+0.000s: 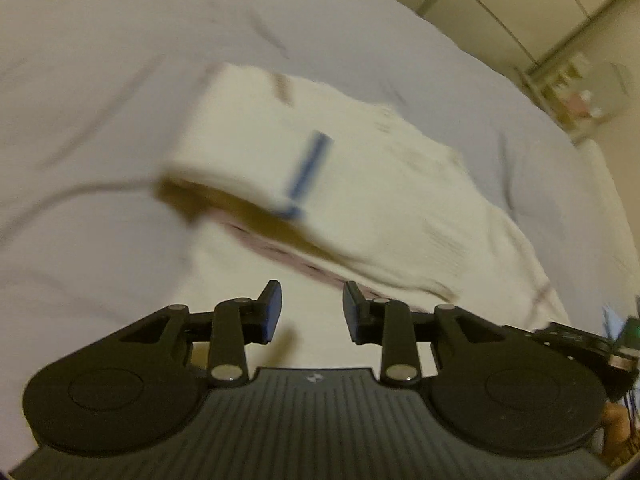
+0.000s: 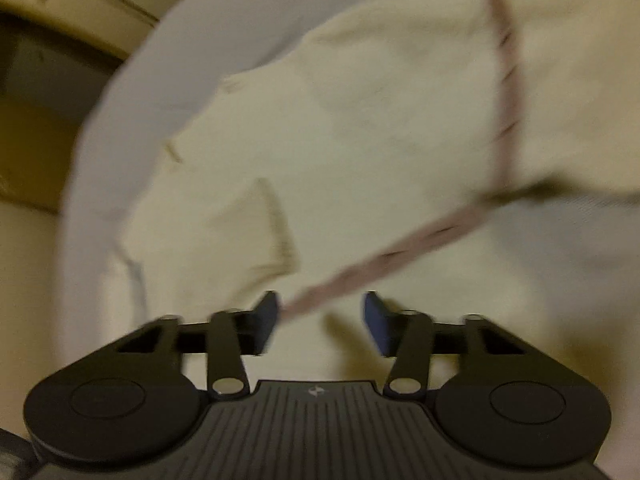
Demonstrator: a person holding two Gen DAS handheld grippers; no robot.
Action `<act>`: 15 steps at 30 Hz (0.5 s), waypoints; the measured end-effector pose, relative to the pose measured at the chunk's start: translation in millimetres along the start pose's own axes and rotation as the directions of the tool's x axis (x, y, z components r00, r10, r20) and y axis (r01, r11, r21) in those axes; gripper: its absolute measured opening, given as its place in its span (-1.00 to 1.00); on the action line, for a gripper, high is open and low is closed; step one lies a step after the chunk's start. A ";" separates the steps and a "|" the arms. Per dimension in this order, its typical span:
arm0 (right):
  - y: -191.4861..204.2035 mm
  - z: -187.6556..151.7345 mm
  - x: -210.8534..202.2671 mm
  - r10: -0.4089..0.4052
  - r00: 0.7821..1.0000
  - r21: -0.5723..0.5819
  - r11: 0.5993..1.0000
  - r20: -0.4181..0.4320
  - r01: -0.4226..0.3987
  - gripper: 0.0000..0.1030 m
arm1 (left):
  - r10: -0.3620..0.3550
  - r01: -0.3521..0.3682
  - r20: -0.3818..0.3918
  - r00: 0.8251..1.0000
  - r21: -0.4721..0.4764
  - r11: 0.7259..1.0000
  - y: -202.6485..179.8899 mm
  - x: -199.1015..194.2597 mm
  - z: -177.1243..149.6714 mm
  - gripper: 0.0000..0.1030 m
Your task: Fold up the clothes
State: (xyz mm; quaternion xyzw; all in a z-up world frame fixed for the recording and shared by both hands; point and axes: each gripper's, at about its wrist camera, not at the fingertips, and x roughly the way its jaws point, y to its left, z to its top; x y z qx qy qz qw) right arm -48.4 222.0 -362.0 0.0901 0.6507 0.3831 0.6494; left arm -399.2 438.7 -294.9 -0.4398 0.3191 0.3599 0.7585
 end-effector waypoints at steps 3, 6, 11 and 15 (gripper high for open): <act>-0.2 2.0 25.7 0.061 0.998 0.072 0.996 0.002 -0.061 -0.19 | 0.052 -0.052 0.023 0.998 -0.018 0.998 21.1 -6.5 13.6 -0.44; 2.7 6.2 48.6 0.063 0.998 0.097 0.993 0.023 -0.065 -0.18 | 0.059 -0.058 0.034 0.998 -0.029 0.998 29.2 -4.9 17.6 -0.44; 13.7 14.0 74.0 0.075 0.995 0.101 0.992 0.061 -0.081 -0.27 | 0.063 -0.063 0.024 0.998 -0.037 0.997 36.7 1.1 19.8 -0.42; 43.3 24.7 46.5 0.151 0.972 -0.079 0.987 0.179 -0.139 -0.77 | 0.056 -0.055 0.019 0.998 -0.026 0.998 38.3 2.8 22.5 -0.42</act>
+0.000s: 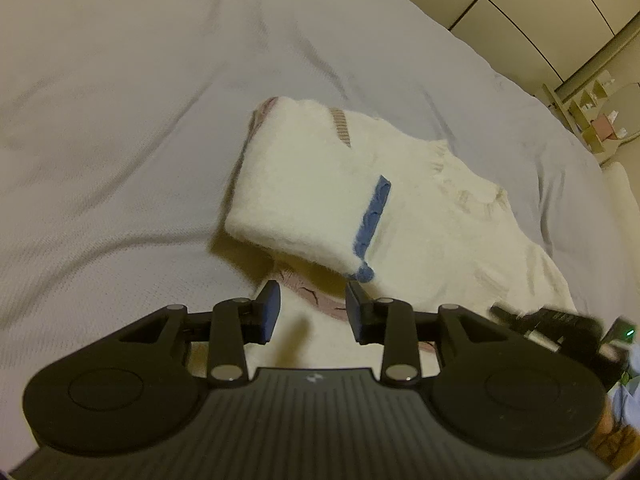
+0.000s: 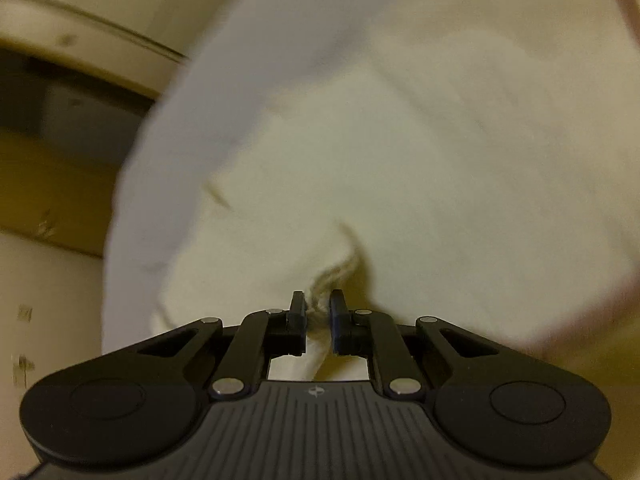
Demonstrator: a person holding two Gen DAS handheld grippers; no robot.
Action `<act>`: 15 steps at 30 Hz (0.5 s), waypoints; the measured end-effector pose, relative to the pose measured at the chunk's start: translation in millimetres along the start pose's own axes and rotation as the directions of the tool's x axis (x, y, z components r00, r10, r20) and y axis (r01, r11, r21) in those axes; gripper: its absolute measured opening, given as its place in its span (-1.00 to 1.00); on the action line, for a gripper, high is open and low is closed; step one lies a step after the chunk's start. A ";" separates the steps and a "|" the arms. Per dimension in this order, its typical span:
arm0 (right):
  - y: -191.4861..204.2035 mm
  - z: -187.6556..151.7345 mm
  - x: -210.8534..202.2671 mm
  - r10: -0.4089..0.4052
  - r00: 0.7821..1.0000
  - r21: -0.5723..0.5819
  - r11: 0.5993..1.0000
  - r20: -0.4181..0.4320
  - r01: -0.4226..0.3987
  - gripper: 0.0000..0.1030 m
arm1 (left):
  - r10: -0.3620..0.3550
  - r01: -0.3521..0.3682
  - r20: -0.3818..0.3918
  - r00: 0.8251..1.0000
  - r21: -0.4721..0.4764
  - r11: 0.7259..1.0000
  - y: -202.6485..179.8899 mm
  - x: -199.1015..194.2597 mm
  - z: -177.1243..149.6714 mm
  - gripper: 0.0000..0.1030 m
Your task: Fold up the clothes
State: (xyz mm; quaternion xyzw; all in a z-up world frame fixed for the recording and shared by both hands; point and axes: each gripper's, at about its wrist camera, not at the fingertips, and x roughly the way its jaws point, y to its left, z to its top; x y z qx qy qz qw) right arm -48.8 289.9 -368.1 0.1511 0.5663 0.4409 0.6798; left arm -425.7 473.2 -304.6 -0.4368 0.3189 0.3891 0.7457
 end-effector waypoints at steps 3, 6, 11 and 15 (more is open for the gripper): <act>20.4 13.5 -35.1 0.005 0.991 -0.143 0.990 0.134 0.015 -0.78 | -0.024 0.024 -0.001 1.000 0.024 0.999 -3.8 1.4 2.0 -0.42; 7.9 24.4 -45.2 -0.113 0.978 -0.160 0.977 0.178 0.142 -0.78 | -0.030 0.031 -0.014 0.999 0.057 0.998 -10.3 8.1 1.4 -0.42; -27.9 30.4 -37.9 -0.267 0.950 -0.096 0.954 0.165 0.284 -0.78 | -0.010 0.014 -0.035 0.999 0.108 0.994 -21.4 27.0 -2.4 -0.42; -30.2 29.6 -29.1 -0.267 0.956 -0.105 0.954 0.122 0.280 -0.75 | 0.025 -0.018 -0.041 0.999 0.160 0.987 -27.3 35.7 -4.1 -0.42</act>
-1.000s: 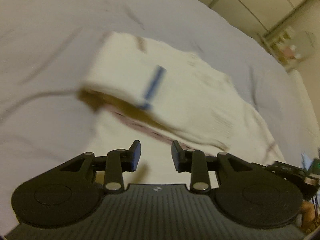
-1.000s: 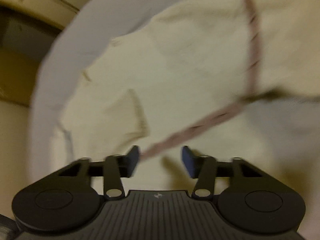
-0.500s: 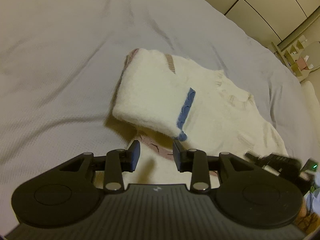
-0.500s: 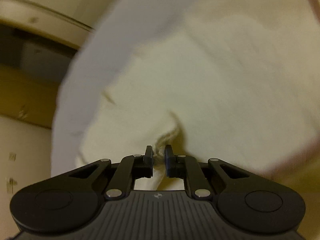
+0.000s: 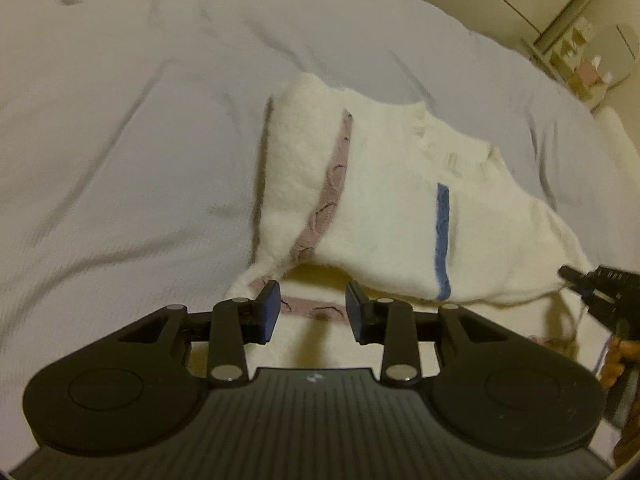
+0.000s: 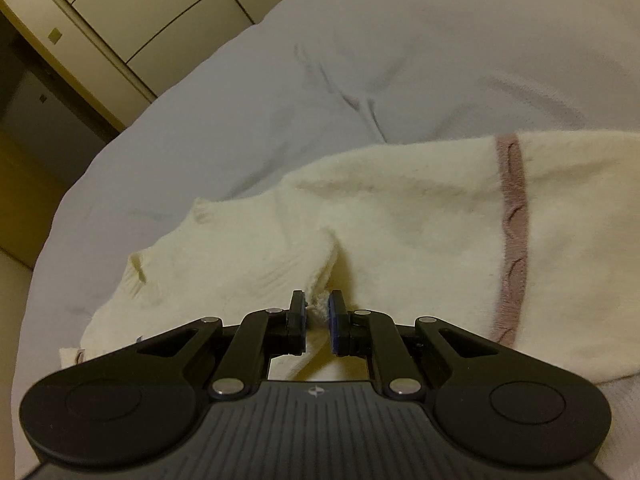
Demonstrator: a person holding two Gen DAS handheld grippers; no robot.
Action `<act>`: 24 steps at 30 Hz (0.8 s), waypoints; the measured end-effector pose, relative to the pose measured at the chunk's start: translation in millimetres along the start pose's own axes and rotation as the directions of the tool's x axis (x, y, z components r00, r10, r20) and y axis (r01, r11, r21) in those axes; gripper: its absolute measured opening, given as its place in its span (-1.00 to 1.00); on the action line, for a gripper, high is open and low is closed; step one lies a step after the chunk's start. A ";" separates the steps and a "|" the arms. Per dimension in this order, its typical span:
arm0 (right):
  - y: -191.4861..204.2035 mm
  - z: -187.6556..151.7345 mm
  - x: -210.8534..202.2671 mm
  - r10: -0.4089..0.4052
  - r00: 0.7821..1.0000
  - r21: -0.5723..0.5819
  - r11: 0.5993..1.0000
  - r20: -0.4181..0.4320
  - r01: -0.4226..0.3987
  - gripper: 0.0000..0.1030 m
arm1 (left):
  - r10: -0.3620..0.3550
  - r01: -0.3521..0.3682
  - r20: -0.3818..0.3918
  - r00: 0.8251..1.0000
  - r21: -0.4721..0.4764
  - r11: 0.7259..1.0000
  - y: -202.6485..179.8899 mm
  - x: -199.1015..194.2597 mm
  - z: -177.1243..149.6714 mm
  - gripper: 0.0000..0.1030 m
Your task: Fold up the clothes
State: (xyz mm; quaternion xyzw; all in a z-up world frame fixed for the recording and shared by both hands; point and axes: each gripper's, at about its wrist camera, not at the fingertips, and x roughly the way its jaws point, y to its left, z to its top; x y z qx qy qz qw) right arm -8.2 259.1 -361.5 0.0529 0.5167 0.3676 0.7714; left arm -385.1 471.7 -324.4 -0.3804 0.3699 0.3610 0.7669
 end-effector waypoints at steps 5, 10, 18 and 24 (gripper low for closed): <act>-8.4 -8.7 -12.9 -0.077 0.997 -0.035 0.996 -0.014 0.076 -0.73 | 0.012 -0.014 0.041 0.999 0.047 0.999 -10.2 -9.7 6.6 -0.42; -3.1 -7.4 -18.2 -0.153 0.988 -0.071 0.985 0.020 0.154 -0.32 | 0.016 -0.031 0.103 0.995 0.140 0.990 -27.5 -9.8 25.0 -0.43; 21.1 -19.0 -4.7 -0.139 0.990 -0.256 0.956 0.028 0.142 -0.48 | 0.091 -0.110 0.083 0.992 0.277 0.954 -33.3 33.2 36.0 -0.77; 23.5 -5.9 -5.7 -0.127 0.990 -0.248 0.959 0.068 0.140 -0.49 | 0.146 -0.163 0.078 0.986 0.307 0.938 -27.1 41.1 42.1 -0.76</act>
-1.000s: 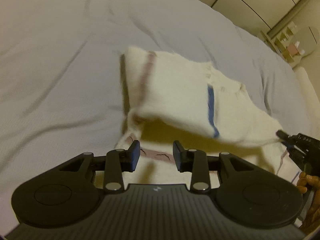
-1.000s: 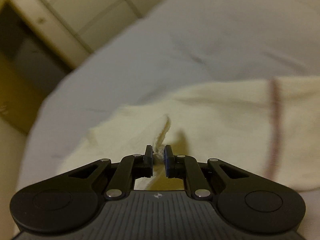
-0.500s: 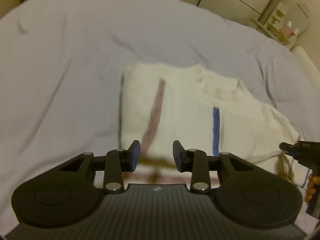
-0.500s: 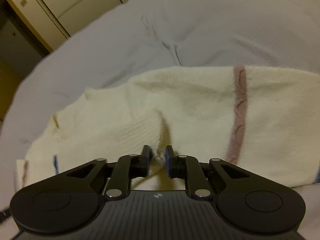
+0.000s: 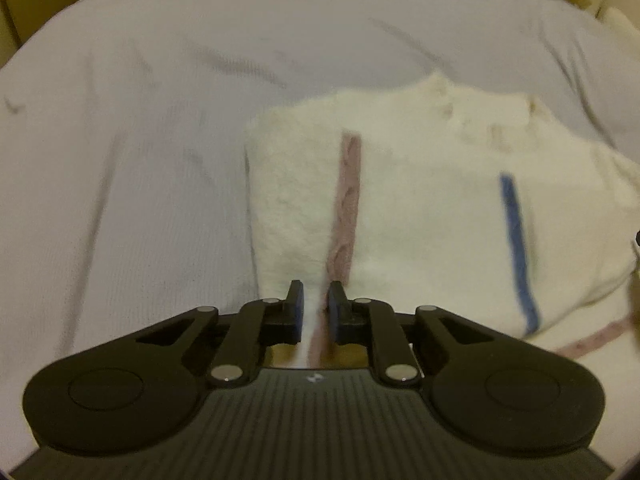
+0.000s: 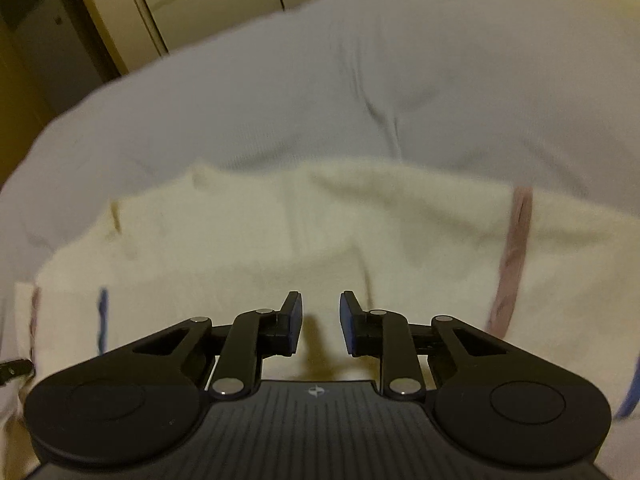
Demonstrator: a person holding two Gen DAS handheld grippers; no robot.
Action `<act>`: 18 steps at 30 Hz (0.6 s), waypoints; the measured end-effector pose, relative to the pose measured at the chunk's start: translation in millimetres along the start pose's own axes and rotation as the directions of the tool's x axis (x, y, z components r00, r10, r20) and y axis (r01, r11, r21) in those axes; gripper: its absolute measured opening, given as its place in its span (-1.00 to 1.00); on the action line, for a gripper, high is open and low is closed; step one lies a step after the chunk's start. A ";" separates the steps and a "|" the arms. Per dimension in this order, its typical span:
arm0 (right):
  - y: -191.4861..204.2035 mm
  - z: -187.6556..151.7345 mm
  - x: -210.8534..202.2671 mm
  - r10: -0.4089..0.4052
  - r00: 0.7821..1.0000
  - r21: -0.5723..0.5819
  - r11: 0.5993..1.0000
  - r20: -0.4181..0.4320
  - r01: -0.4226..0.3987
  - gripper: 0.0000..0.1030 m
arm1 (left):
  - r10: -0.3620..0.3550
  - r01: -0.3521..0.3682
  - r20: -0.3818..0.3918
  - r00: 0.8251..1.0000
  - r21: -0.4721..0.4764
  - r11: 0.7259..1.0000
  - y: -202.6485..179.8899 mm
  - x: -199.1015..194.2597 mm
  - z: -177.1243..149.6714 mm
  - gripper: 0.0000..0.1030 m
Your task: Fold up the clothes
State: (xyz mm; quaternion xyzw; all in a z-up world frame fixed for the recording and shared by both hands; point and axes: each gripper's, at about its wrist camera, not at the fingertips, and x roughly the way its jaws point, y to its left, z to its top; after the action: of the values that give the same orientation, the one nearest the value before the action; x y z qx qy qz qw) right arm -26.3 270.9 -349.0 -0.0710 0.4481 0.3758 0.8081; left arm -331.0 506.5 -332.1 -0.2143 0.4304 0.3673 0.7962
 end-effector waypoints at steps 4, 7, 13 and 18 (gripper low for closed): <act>1.3 1.9 12.3 0.000 0.998 -0.021 1.000 -0.060 -0.001 -0.50 | -0.037 0.035 0.087 0.996 0.015 0.999 -0.6 -9.1 24.3 -0.75; -7.0 -0.4 23.9 -0.011 0.994 0.016 1.000 -0.110 0.013 -0.58 | 0.005 -0.006 0.066 0.998 0.005 1.000 6.4 17.2 40.3 -0.75; -6.2 -5.5 -7.8 0.038 0.998 -0.018 0.999 -0.044 -0.039 -0.41 | 0.026 -0.024 0.034 0.999 -0.068 0.997 24.6 22.2 35.9 -0.75; -9.9 -23.7 -2.6 0.025 0.993 -0.039 0.999 -0.118 -0.030 -0.47 | 0.011 -0.010 -0.026 1.000 0.010 1.000 6.4 8.4 -12.1 -0.70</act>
State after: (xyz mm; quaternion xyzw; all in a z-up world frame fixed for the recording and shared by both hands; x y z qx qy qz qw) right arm -36.4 251.8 -363.2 -0.1032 0.4879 0.3912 0.7735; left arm -339.2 505.9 -345.9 -0.2128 0.4436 0.3665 0.7897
